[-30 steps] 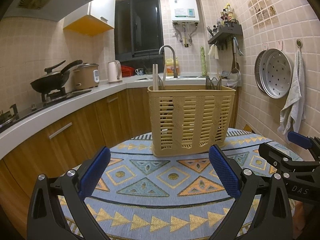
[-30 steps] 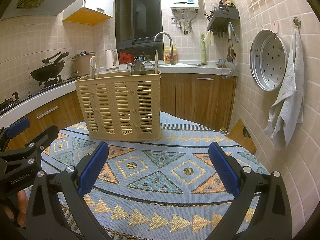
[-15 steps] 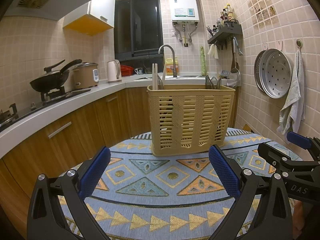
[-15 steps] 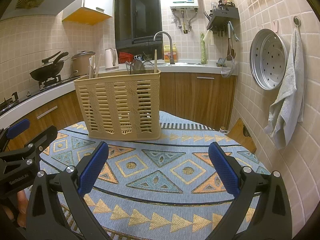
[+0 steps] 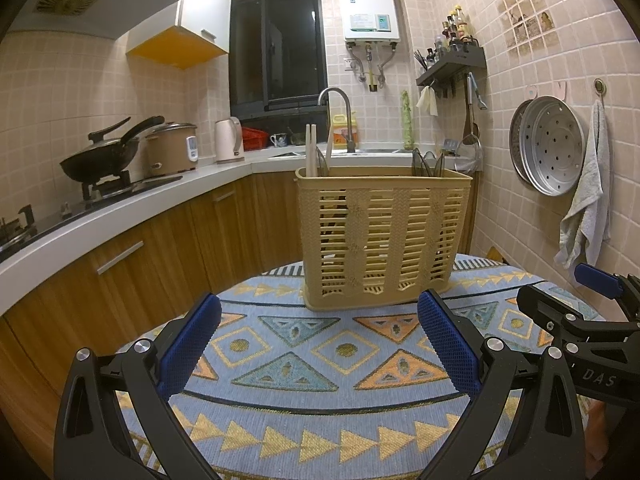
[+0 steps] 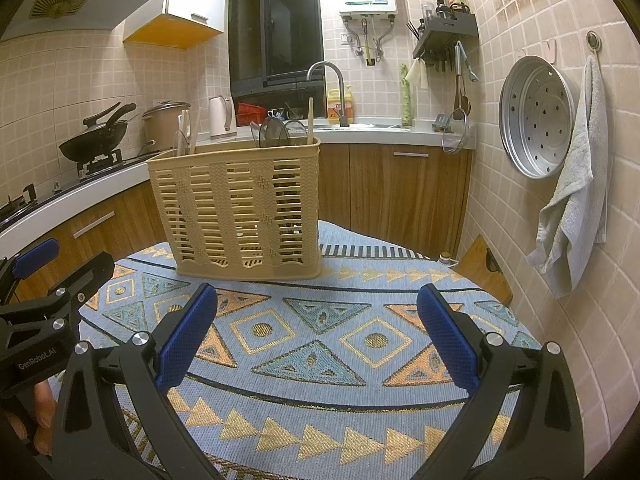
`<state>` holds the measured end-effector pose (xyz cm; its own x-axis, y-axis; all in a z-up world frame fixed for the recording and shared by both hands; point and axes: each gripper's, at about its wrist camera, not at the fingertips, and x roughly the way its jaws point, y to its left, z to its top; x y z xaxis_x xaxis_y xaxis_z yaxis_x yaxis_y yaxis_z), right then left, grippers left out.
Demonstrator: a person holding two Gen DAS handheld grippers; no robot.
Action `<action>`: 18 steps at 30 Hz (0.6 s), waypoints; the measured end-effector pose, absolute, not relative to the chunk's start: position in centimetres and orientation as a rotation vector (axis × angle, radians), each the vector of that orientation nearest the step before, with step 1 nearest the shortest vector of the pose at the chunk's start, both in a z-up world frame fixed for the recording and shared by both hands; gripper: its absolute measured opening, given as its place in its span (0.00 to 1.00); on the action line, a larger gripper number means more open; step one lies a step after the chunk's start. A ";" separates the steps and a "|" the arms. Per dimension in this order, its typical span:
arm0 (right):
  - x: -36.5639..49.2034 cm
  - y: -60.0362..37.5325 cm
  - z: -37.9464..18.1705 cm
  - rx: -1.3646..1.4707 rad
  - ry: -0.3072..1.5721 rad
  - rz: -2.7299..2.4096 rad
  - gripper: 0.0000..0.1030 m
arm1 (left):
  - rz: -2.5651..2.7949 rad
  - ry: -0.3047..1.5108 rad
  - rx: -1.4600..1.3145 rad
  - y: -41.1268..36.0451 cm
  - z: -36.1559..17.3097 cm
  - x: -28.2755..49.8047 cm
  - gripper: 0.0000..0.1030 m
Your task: Organize utensils
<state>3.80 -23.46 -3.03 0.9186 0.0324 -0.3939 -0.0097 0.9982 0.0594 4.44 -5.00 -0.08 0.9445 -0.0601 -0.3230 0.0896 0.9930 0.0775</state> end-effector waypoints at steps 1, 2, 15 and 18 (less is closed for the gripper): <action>3.8 -23.4 -3.1 0.057 0.406 0.022 0.93 | -0.075 0.330 0.088 -5.0 -0.2 4.5 0.93; 3.7 -23.4 -3.1 0.056 0.406 0.024 0.93 | -0.074 0.332 0.085 -5.0 -0.3 4.4 0.93; 3.8 -23.2 -3.2 0.061 0.412 0.019 0.93 | -0.071 0.335 0.084 -5.5 -0.5 4.1 0.93; 3.7 -23.2 -3.2 0.061 0.412 0.018 0.93 | -0.072 0.333 0.086 -5.4 -0.4 4.2 0.93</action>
<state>3.74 -23.15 -3.19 0.9160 0.0302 -0.3999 -0.0053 0.9980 0.0631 4.20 -5.40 -0.41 0.9424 -0.0566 -0.3295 0.0851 0.9937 0.0726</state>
